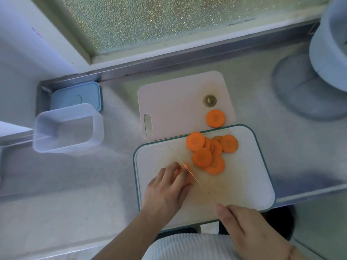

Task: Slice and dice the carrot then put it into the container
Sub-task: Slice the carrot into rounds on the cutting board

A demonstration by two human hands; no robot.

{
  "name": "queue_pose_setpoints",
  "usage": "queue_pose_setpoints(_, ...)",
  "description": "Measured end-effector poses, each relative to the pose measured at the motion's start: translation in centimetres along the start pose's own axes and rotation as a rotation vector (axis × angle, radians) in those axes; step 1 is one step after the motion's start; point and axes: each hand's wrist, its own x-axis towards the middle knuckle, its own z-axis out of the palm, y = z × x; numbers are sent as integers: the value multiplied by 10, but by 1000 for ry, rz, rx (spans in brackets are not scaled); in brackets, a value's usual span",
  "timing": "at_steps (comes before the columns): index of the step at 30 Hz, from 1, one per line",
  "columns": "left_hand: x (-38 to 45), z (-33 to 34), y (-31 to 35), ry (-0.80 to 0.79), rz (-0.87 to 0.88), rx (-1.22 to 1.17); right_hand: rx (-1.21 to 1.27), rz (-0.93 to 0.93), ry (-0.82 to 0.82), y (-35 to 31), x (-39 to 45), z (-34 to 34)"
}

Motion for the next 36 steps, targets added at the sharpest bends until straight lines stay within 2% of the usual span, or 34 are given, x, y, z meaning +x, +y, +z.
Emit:
queue_pose_setpoints(3,1,0,0,8,13,-3,-61,-127,193,14,2,10)
queue_pose_setpoints(4,2,0,-1,10,16,-6,-82,-147,195,16,1,12)
queue_pose_setpoints(8,0,3,-2,10,33,-17,-64,-125,157,8,4,12)
queue_pose_setpoints(11,0,5,-3,-2,37,-25,-12,-18,20,2,9,6)
queue_pose_setpoints(15,0,5,-4,3,57,-38,-10,-23,-73,-10,27,5)
queue_pose_setpoints(21,2,3,-7,11,69,-34,-14,-70,-69,-22,43,14)
queue_pose_setpoints(26,1,5,-6,3,66,-45,-16,54,-100,7,13,9)
queue_pose_setpoints(30,3,3,-7,-2,62,-83,-23,-2,-131,-2,41,18)
queue_pose_setpoints(36,3,2,-7,-1,47,-90,-40,-119,-47,-15,71,29)
